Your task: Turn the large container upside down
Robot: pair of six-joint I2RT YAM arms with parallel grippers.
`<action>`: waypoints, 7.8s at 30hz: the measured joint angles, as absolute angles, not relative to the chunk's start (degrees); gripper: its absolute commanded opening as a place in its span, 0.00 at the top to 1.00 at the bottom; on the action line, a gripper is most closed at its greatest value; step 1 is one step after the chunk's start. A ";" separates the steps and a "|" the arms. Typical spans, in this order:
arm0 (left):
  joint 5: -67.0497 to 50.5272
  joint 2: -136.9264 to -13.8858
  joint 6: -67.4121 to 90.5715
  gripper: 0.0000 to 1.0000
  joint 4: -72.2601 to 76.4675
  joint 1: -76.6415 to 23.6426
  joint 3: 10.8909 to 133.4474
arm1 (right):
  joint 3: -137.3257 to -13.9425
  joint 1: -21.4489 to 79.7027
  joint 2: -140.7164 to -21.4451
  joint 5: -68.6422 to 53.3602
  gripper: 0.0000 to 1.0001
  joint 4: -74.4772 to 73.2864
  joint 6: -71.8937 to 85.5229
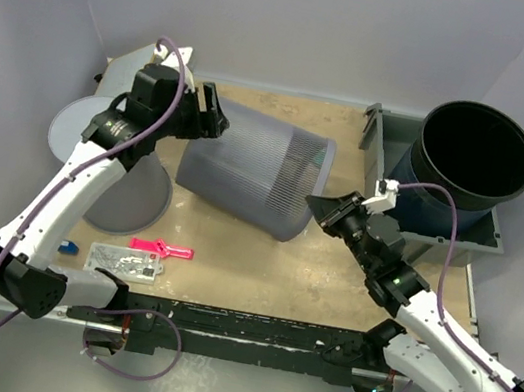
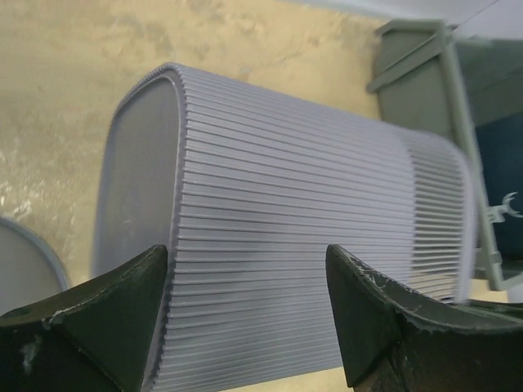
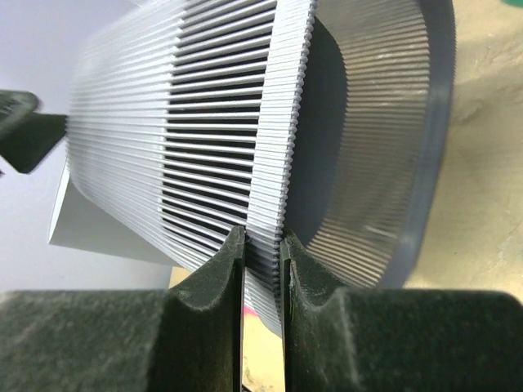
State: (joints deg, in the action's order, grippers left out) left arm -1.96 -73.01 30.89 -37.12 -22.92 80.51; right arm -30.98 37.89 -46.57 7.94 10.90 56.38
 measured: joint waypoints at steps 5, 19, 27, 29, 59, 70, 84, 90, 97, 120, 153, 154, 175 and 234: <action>-5.04 -72.55 31.22 0.27 -35.27 -22.94 86.00 | -27.62 37.91 -47.51 7.16 0.87 15.03 59.40; -14.96 -74.30 35.57 0.27 -24.88 -23.51 87.48 | -22.46 38.63 -53.91 4.27 0.77 21.56 63.79; -22.70 -78.70 38.09 0.27 -25.65 -25.89 90.87 | -22.00 39.09 -60.49 1.56 0.80 20.25 62.72; -23.18 -78.91 38.52 0.26 -25.63 -25.89 90.87 | -22.02 39.09 -60.82 1.52 0.75 20.14 61.82; -29.43 -85.27 45.01 0.26 -15.44 -31.31 88.49 | -23.03 39.11 -73.87 -2.68 0.67 25.56 60.05; -24.53 -85.73 41.41 0.26 -20.99 -31.79 89.54 | -24.60 39.29 -71.44 -4.36 0.53 22.74 57.84; -7.33 -68.64 27.64 0.26 -37.41 -32.03 90.50 | -28.21 39.38 -54.43 14.35 0.34 0.86 43.97; -3.07 -61.60 26.06 0.26 -38.81 -32.03 87.20 | -28.34 39.35 -55.59 22.26 0.29 8.60 32.62; -0.62 -62.76 26.35 0.26 -41.41 -32.03 84.38 | -39.13 40.03 -82.30 19.40 0.27 31.59 26.17; 1.76 -58.98 27.49 0.25 -33.21 -32.03 80.90 | -76.14 43.29 -70.57 23.27 0.00 2.68 5.17; -9.32 -73.58 37.95 0.28 -14.41 -46.72 69.19 | -106.26 9.47 -83.96 16.25 1.00 -48.10 5.04; -9.06 -74.85 38.57 0.29 -13.08 -47.13 69.41 | -106.24 9.34 -83.77 15.84 1.00 -48.21 4.97; -7.31 -109.56 60.77 0.39 14.06 -56.01 88.09 | -122.87 9.30 -82.35 14.02 1.00 -58.43 3.88; 21.93 -57.56 39.70 0.28 -18.94 -56.05 69.54 | -50.63 37.45 -62.15 0.16 1.00 12.32 49.82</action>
State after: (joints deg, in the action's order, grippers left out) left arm 21.93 -57.56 39.70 -18.94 -56.05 69.54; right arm -50.63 37.45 -62.15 0.16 12.32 49.82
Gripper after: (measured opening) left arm 0.716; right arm 0.024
